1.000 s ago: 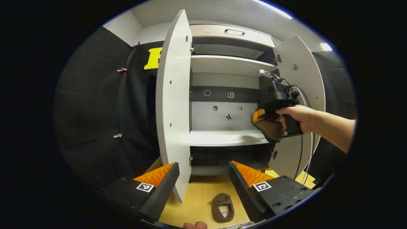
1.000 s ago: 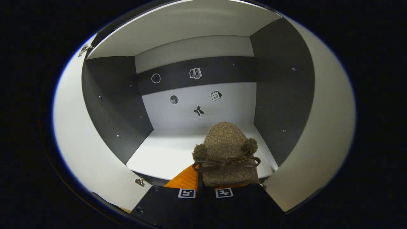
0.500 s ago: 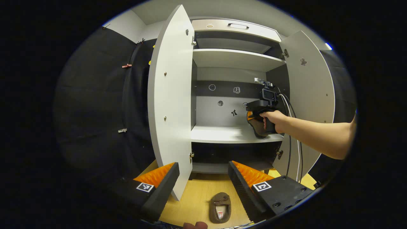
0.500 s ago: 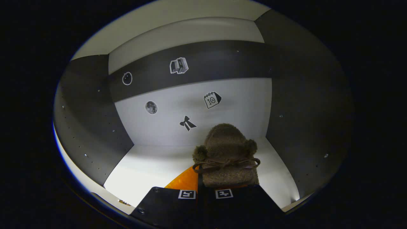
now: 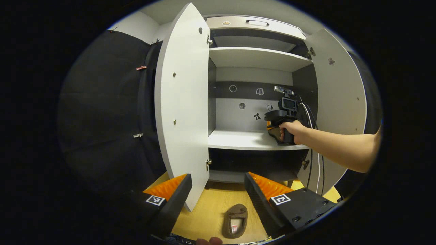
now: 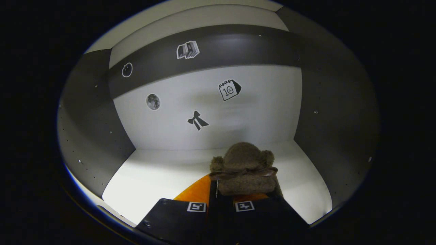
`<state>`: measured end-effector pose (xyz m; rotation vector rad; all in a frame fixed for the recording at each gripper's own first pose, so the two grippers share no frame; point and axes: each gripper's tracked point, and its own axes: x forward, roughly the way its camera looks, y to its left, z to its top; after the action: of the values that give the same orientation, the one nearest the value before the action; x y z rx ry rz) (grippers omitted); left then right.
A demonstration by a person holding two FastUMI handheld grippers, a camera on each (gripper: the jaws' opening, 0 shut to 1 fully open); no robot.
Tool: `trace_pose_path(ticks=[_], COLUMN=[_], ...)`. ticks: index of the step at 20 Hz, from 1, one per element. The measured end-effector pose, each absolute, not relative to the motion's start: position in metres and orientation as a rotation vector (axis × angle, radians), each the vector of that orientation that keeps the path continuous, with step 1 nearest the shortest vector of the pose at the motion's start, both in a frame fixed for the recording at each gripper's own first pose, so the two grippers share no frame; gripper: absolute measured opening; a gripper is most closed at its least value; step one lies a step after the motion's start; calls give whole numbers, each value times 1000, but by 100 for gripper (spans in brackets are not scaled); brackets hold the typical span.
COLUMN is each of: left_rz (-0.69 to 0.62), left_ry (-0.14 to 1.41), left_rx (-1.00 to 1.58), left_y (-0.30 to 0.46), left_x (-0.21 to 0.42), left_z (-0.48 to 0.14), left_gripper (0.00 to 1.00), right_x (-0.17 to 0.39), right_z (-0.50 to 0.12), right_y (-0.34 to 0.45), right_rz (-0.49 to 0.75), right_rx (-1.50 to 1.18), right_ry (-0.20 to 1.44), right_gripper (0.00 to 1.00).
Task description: Grab one shoe with the right hand and put it into the shoe cabinet, grab the other shoe with the left hand and put it into the shoe cabinet; then close the right door with the right hand and the left door with the left hand.
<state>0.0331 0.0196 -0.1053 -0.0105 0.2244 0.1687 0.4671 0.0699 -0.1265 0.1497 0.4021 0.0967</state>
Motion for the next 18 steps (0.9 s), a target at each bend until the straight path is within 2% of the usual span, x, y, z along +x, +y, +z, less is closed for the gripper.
trace_pose_path(ticks=[1, 2, 5, 6, 7, 10, 12, 18], left_rz=[174, 178, 196, 199, 198, 151, 113, 3], left_ry=[226, 223, 234, 233, 232, 219, 214, 216], left_rx=[-15, -21, -18, -11, -7, 1, 4, -22], left_y=[18, 16, 13, 13, 13, 10, 10, 21], left_x=[32, 31, 27, 26, 24, 21, 21, 26], left_z=[-106, -105, -107, -106, -105, -102, -104, -127], left_gripper=[97, 97, 97, 98, 98, 97, 97, 97], right_x=[462, 458, 440, 434, 425, 400, 378, 298], right_z=[-124, -122, -114, -112, -109, -96, -93, -45], right_y=[75, 78, 85, 88, 89, 88, 82, 64], right_rz=[118, 131, 162, 171, 179, 179, 163, 132], right_rx=[143, 126, 107, 112, 107, 83, 78, 138], right_ry=[398, 392, 372, 367, 360, 329, 321, 169], right_gripper=[21, 43, 65, 77, 78, 93, 99, 98])
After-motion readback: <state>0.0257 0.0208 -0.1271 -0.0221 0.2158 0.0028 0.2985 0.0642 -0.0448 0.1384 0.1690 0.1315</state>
